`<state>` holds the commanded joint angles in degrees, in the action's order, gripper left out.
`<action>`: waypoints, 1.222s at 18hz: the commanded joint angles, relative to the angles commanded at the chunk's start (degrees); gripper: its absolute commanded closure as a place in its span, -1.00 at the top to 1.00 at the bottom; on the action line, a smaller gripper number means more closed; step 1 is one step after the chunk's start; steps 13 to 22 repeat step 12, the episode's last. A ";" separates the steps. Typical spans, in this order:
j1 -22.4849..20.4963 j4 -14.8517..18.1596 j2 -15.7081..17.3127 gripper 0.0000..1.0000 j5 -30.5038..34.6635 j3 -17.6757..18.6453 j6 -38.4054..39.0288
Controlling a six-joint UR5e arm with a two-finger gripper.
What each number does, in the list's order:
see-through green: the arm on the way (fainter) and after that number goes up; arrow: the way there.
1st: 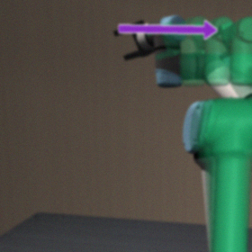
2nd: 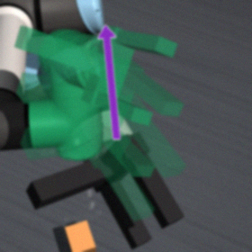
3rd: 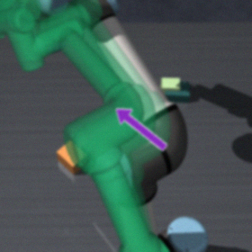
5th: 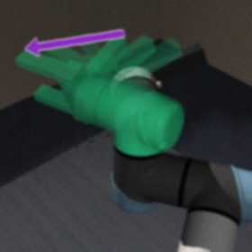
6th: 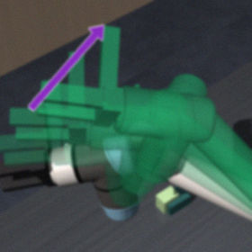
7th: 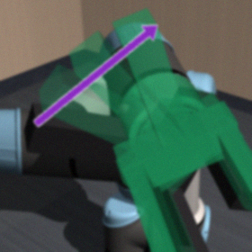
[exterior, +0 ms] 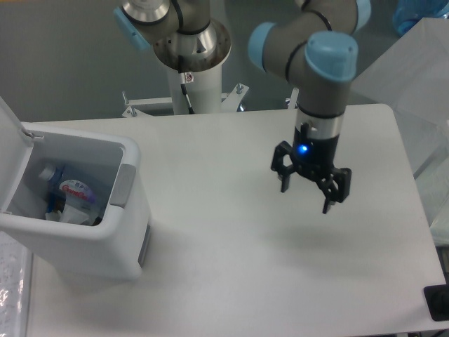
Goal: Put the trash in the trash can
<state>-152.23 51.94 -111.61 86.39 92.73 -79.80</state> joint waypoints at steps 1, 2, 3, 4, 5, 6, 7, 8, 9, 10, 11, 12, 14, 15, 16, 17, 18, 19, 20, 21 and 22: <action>0.70 0.35 -0.97 1.00 1.40 -1.31 -0.09; 1.32 1.31 -1.94 1.00 3.51 -2.63 -0.09; 2.28 2.63 -2.56 1.00 5.18 -3.60 0.00; 3.08 2.99 -2.91 1.00 6.15 -3.78 0.00; 3.17 3.08 -2.91 1.00 6.25 -3.61 0.00; 3.08 3.08 -2.83 1.00 6.25 -3.35 0.00; 3.08 2.99 -2.83 1.00 6.25 -3.26 0.00; 3.17 2.90 -2.83 1.00 6.25 -3.17 0.00; 3.17 2.90 -2.91 1.00 6.25 -3.17 0.00; 3.17 2.90 -2.83 1.00 6.25 -3.17 0.00; 3.17 2.82 -2.83 1.00 6.25 -3.08 0.00; 3.17 2.82 -2.83 1.00 6.25 -3.08 0.09; 3.17 2.82 -2.83 1.00 6.25 -3.08 0.09; 3.17 2.82 -2.83 1.00 6.25 -3.08 0.09; 3.17 2.82 -2.83 1.00 6.25 -3.08 0.09; 3.17 2.82 -2.83 1.00 6.25 -3.08 0.09; 3.17 2.82 -2.83 1.00 6.25 -3.08 0.09; 3.17 2.82 -2.83 1.00 6.25 -3.08 0.09; 3.17 2.82 -2.83 1.00 6.25 -3.08 0.09; 3.17 2.82 -2.83 1.00 6.25 -3.08 0.09; 3.17 2.82 -2.83 1.00 6.25 -3.08 0.09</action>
